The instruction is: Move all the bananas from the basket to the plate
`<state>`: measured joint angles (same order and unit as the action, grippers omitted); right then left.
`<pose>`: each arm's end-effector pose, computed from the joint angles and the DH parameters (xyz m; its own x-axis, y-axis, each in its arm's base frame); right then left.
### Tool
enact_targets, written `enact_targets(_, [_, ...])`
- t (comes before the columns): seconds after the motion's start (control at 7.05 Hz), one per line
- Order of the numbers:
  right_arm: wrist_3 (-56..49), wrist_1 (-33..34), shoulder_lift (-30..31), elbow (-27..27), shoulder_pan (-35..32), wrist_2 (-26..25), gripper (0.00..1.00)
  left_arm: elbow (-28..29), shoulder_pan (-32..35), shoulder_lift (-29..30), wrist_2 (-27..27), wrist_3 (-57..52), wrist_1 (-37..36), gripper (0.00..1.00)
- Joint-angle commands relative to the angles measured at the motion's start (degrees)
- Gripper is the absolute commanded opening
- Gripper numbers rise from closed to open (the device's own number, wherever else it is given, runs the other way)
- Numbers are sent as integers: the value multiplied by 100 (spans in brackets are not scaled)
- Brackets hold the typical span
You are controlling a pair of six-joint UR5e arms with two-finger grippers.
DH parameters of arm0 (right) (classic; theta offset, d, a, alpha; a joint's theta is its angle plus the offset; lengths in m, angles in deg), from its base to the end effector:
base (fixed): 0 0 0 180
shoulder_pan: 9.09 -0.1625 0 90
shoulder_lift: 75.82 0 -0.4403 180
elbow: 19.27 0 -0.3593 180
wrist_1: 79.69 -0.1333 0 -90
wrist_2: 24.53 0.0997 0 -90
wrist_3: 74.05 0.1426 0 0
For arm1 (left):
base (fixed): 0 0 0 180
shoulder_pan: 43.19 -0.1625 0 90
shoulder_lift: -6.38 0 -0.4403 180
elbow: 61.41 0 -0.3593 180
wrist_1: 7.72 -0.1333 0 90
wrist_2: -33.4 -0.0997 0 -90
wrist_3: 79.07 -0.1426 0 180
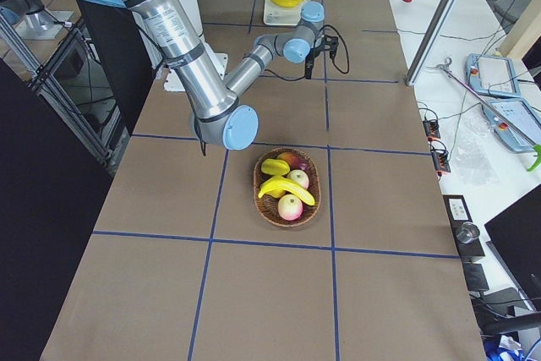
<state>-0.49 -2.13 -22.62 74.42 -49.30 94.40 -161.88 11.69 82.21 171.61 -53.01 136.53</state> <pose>-0.4905 -0.4989 0.2774 0.5180 0.1136 0.8478 -0.1289 0.9902 -0.0539 0.2009 -0.3325 0.5960 0.3527 0.5391 -0.7648 -0.2344 0.8422 0.4856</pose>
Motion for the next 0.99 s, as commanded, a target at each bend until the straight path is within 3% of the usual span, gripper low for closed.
enact_targets(0.0, [0,-12,24,0,14,-1,100,18,-239,28,-13,748,6,15])
enact_targets(0.85, [0,-21,24,0,14,-10,100,203,-461,72,-39,1156,6,19])
